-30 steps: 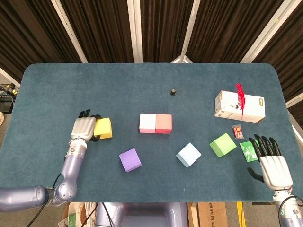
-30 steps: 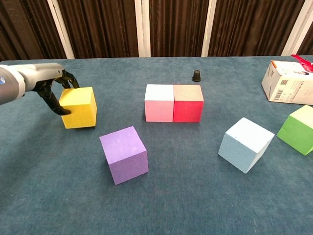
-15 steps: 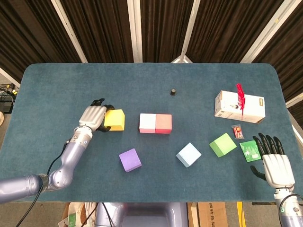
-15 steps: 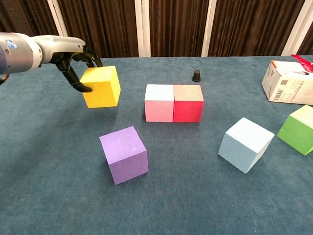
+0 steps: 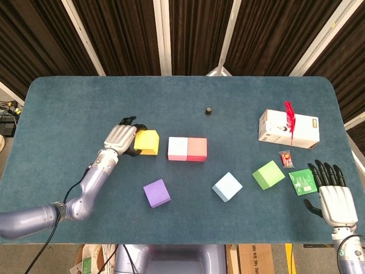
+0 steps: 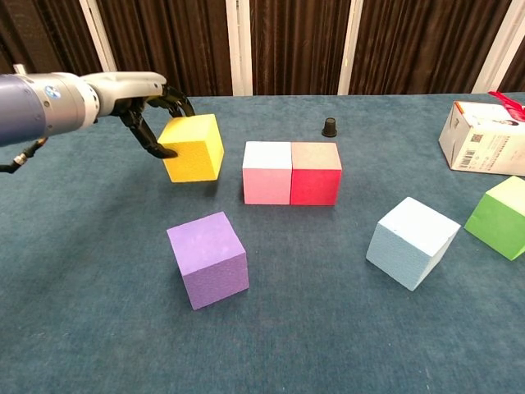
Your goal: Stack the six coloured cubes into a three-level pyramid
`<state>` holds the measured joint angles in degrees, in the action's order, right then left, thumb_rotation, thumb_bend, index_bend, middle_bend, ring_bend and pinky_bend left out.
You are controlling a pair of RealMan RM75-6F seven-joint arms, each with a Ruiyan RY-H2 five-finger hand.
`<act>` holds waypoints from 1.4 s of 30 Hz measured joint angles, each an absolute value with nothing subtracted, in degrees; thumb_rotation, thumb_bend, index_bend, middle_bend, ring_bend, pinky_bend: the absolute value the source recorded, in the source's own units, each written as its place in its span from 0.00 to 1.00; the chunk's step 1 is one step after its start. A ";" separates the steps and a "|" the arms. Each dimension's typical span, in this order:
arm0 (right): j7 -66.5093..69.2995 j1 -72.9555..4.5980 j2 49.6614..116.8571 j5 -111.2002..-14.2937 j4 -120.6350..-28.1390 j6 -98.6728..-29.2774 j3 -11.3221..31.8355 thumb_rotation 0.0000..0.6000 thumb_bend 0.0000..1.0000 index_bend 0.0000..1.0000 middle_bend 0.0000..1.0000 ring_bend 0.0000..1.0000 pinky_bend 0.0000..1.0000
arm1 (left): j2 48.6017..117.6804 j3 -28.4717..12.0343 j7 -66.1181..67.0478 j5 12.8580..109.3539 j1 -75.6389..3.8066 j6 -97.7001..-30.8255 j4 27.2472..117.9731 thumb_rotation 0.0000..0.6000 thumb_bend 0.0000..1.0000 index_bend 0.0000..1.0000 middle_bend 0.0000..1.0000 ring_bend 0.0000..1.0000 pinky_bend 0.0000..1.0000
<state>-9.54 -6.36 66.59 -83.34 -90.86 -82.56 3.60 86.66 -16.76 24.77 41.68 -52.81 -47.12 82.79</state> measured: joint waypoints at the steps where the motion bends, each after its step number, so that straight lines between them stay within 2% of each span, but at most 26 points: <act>1: -9.47 -6.37 66.58 -83.28 -90.83 -82.52 3.64 1.00 0.24 0.10 0.08 0.00 0.00 | 87.20 -16.51 24.85 41.61 -53.12 -47.17 82.35 1.00 0.48 0.30 0.32 0.00 0.00; 19: -8.16 -6.56 66.44 -83.23 -90.08 -82.00 3.86 1.00 0.24 0.10 0.09 0.00 0.00 | 92.63 -15.79 30.98 33.96 -57.21 -53.37 82.26 1.00 0.47 0.29 0.30 0.00 0.00; 42: -7.71 -6.36 66.26 -82.94 -90.05 -82.08 4.12 1.00 0.24 0.10 0.09 0.00 0.00 | 96.92 -15.45 34.34 32.61 -59.64 -55.88 79.61 1.00 0.47 0.29 0.29 0.00 0.00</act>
